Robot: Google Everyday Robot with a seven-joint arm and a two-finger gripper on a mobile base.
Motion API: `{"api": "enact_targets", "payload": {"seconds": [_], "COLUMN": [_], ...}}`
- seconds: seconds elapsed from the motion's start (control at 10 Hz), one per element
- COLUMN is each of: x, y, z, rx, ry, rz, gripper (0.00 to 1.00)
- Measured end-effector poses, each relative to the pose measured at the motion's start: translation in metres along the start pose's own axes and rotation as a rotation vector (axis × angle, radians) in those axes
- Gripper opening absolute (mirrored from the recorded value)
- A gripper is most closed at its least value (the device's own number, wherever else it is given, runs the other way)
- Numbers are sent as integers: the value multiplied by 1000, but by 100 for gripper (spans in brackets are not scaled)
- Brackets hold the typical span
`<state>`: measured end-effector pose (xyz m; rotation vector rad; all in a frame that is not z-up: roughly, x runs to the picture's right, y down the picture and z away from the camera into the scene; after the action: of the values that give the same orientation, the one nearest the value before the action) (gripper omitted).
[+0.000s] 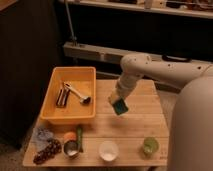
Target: Place sponge in tray
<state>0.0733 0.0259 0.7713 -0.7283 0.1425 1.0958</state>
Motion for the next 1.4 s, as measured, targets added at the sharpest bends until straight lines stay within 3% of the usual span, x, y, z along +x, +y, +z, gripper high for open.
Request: {"api": "enact_targets", "payload": {"seconds": [0.2,0.3,0.5,0.7,1.0,1.2,1.3,1.4], "x": [-53,-76,-122,-150,-182,-192,-194,-195], "y": [3,12,48,86,162,222,234,246], "z": [-36,-42,-45,-41,-10,42,59,84], "rx": [-40,-59,-108,-139,-175,-199,-205,-212], "ry": [-63,-86,-121,-146,-148,-128,-118,-99], "rz": [35,41,35,23,-19,-57,-70,-82], "gripper": [0,0,0,0,0,2,7,18]}}
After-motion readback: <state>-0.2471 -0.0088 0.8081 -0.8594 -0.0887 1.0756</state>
